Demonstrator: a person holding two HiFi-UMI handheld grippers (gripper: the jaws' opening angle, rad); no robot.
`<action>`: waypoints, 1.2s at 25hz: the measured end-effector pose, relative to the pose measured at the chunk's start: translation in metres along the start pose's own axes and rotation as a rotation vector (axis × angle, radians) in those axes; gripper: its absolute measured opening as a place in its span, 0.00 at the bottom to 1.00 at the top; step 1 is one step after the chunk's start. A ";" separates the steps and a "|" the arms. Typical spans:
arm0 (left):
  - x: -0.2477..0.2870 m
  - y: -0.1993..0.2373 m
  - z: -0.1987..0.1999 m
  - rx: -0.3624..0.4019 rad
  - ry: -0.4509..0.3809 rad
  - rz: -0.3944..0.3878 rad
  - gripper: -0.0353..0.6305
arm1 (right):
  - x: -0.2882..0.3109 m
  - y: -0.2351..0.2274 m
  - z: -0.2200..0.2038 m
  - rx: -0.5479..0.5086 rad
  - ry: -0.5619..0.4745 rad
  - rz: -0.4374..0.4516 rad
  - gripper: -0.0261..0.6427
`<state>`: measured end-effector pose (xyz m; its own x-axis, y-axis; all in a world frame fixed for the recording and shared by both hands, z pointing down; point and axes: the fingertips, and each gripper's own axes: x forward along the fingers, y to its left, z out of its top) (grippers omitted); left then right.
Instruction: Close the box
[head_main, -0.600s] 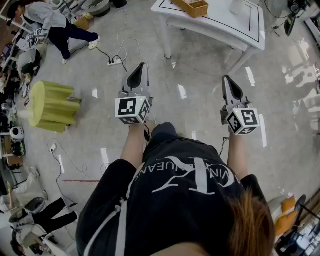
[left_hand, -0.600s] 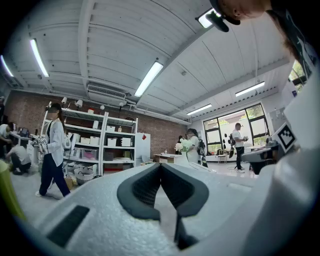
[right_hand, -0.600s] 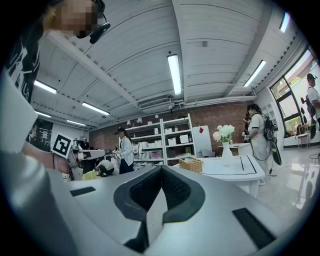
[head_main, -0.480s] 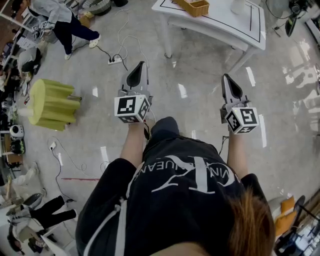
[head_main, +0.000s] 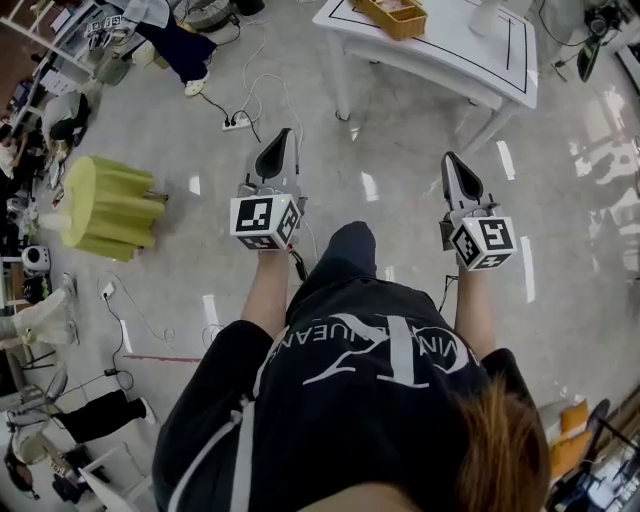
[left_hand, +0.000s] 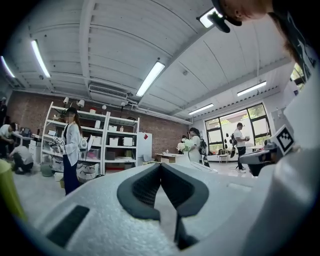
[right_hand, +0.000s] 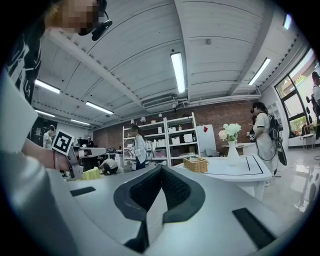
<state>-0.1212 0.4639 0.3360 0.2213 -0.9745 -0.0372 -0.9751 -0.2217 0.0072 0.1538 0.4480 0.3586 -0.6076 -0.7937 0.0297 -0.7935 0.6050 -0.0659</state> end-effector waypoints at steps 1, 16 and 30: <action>0.001 0.002 -0.003 -0.004 0.004 0.002 0.07 | 0.003 0.001 -0.002 -0.004 0.006 0.004 0.03; 0.091 0.035 -0.032 -0.044 0.053 -0.008 0.07 | 0.093 -0.041 -0.016 0.062 0.070 0.022 0.12; 0.214 0.081 -0.038 -0.050 0.110 -0.061 0.07 | 0.203 -0.093 -0.017 0.141 0.111 -0.001 0.17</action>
<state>-0.1526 0.2355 0.3670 0.2836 -0.9563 0.0708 -0.9583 -0.2799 0.0581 0.1033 0.2317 0.3879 -0.6132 -0.7776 0.1391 -0.7860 0.5831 -0.2053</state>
